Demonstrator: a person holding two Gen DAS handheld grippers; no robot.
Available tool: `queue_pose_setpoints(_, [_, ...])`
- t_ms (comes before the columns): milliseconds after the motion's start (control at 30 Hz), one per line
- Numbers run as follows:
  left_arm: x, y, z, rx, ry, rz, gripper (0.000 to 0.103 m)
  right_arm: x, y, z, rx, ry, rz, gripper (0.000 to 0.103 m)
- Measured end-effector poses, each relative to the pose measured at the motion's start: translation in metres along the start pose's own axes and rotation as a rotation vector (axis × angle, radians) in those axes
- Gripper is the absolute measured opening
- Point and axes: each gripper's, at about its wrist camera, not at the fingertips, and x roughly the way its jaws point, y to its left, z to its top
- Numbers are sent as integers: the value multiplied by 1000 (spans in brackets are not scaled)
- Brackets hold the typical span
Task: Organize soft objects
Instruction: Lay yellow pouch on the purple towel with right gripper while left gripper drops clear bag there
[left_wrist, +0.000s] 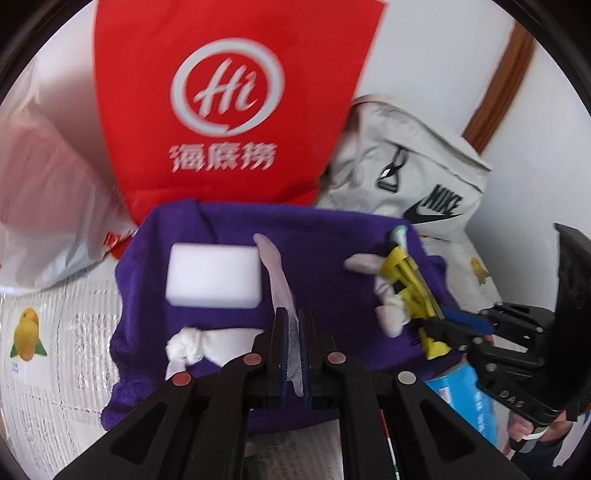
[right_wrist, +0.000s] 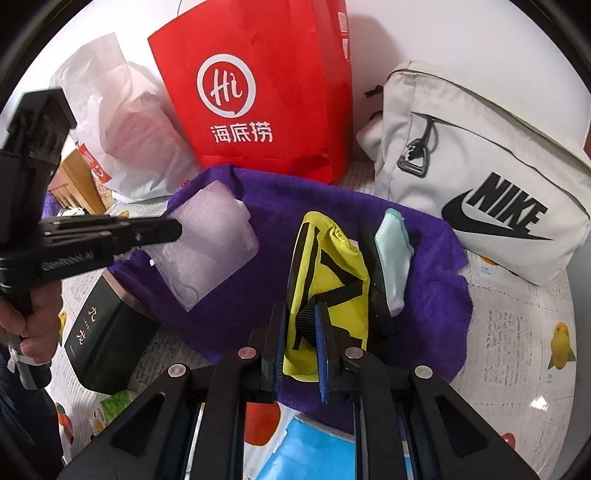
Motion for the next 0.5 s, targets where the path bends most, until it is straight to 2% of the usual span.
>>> queue_pose_setpoints(233, [13,18,-1,-31,35,31,7,12,6,7,-18,25,0,15])
queue_pose_setpoints(400, [13,24,-2,-39,36,44,8,18,9,11,-21,36,13,19])
queue_pose_setpoints(467, [12,24,-2,-38,40,57,26,19,9,11,-12,37,21,21])
queue_pose_setpoints(500, [11,24,-3,-37,39,72,32,20,9,12,-9,38,24,23])
